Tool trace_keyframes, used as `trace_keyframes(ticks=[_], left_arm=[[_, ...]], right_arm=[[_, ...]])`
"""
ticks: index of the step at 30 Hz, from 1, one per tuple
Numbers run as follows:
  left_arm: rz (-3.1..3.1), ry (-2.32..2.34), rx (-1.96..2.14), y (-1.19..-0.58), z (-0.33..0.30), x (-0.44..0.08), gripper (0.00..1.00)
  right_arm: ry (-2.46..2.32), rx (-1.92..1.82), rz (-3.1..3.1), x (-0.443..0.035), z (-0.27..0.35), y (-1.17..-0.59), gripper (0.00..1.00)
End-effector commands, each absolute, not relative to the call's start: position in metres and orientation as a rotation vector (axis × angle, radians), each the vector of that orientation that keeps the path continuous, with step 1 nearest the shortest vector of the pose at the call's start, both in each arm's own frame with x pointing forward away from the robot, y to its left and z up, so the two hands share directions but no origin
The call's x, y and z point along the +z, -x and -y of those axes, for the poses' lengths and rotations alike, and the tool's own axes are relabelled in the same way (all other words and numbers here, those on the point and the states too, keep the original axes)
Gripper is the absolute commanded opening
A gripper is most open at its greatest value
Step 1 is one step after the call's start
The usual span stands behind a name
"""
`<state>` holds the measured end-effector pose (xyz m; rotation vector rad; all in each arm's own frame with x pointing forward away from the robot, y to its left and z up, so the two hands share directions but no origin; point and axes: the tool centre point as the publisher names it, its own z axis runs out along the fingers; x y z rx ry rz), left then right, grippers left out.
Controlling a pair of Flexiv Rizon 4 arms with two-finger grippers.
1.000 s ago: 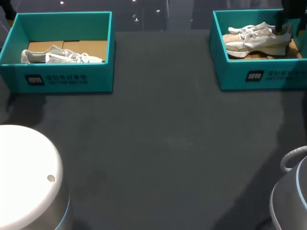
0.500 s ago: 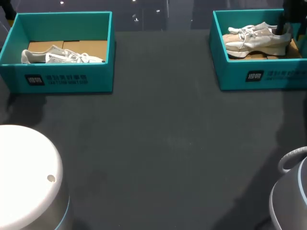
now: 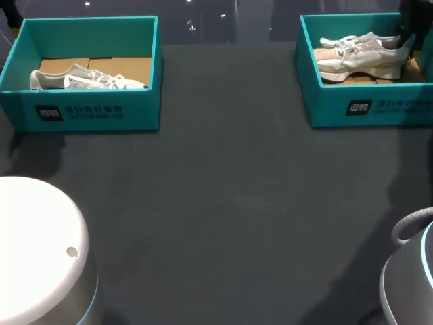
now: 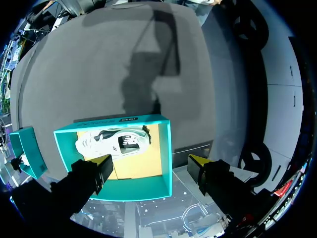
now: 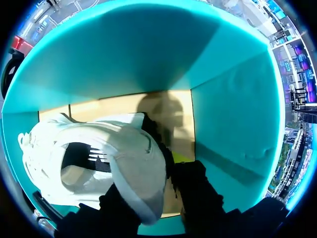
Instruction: Take the shoe out of the shoebox, open the shoe tongue, remove and reinsert the insole, then place the shoe into the shoebox
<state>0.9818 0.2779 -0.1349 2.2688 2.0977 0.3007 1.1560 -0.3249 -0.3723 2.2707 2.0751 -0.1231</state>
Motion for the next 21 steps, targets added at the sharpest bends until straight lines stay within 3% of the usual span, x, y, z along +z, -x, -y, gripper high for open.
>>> trace_keyframes(ticks=[1,21], left_arm=[[-2.096,-2.27,0.305,-0.981,-0.278,-0.135,1.0],[-2.096,-2.27,0.305,-0.981,-0.278,-0.135,1.0]], right_arm=[[-2.282,-0.131,-2.076,-0.373,0.322,-1.16,0.0],[-2.283,-0.143,-2.034,-0.359,0.338,-1.155,0.0]])
